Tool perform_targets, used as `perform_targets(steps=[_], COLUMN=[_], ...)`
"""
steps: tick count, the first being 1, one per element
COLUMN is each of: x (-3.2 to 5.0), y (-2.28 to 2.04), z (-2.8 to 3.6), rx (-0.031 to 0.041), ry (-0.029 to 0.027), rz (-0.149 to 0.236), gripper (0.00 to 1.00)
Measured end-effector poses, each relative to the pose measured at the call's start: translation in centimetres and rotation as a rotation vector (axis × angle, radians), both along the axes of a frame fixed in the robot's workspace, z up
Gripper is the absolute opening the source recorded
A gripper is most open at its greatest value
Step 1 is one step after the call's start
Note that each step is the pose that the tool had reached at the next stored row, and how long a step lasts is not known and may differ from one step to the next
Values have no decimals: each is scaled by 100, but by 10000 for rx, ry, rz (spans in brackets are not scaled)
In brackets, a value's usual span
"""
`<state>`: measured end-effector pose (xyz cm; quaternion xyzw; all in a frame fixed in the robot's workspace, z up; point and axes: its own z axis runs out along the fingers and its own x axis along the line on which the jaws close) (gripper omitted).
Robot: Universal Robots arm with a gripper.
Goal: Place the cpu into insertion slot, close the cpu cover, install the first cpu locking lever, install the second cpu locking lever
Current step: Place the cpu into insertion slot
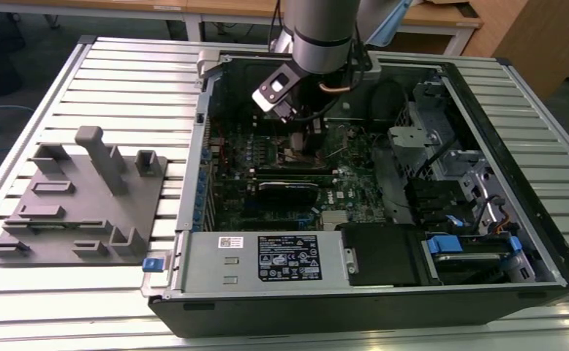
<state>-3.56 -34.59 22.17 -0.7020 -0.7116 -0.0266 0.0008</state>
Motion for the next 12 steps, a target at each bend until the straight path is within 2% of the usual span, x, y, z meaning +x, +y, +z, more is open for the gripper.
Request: perform_targets(steps=[4,12], x=[-1,-1], y=[0,0], z=[-29,-44], rx=[-2,-1], ry=[0,-1], rz=[0,-1], gripper=[54,54])
